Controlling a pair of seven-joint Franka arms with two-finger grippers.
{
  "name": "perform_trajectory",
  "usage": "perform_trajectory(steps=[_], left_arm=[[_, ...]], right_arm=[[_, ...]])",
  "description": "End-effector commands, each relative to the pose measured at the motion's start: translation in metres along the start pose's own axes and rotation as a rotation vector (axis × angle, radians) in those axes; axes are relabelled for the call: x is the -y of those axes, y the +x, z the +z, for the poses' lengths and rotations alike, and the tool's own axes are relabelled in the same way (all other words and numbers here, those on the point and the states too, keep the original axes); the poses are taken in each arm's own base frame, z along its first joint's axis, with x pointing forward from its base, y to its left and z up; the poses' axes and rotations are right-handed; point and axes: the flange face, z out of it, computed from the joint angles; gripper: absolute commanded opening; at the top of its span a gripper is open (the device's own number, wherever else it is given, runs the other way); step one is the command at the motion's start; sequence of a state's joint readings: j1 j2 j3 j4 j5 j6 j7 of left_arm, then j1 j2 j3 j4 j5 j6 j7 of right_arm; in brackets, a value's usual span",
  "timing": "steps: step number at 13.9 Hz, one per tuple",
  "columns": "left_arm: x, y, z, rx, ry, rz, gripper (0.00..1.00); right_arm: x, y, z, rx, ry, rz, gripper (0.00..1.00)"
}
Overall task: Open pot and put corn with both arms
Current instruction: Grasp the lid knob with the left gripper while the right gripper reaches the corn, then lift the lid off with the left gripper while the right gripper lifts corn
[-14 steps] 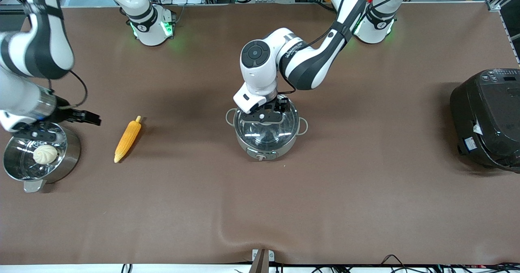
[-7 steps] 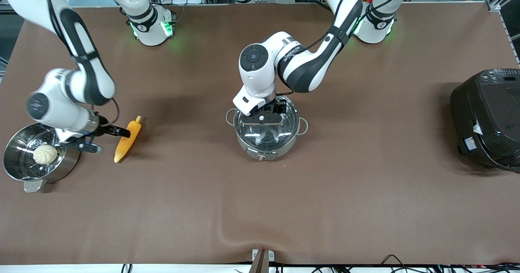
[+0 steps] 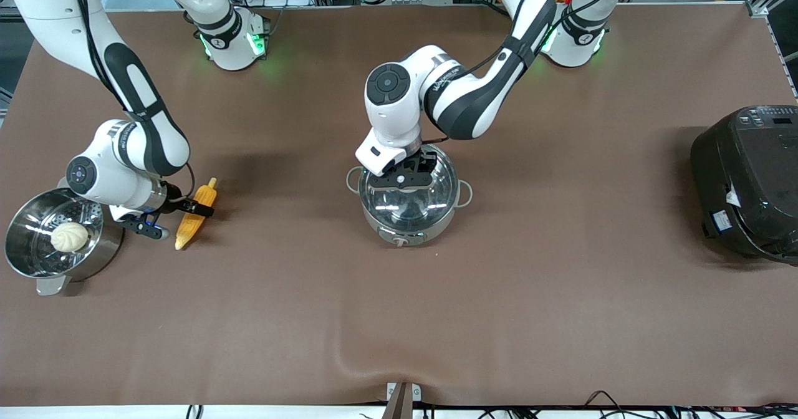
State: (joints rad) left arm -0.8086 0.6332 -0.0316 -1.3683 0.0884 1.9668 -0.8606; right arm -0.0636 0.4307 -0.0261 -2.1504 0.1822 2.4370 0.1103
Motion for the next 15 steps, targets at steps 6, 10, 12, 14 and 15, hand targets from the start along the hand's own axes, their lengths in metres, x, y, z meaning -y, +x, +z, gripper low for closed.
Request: perform_trajectory(steps=[6, 10, 12, 14, 15], left_arm=[[0.037, 0.022, -0.082, -0.045, -0.077, -0.097, 0.0], [0.107, 0.069, -0.119, -0.057, -0.117, -0.222, 0.0], [0.151, 0.096, -0.13, -0.069, -0.124, -0.287, 0.0], [0.189, 0.115, -0.135, -0.073, -0.121, -0.333, 0.0], [0.209, 0.124, -0.134, -0.064, -0.111, -0.347, 0.0]], right_arm=[[0.011, -0.003, 0.006, 0.016, -0.002, -0.024, 0.41], [0.038, -0.004, -0.046, 0.042, -0.006, -0.08, 0.2], [0.06, 0.006, -0.087, 0.093, -0.02, -0.119, 0.19], [0.096, 0.009, -0.139, 0.138, -0.033, -0.175, 0.18], [0.115, 0.007, -0.162, 0.149, -0.037, -0.205, 0.18]])
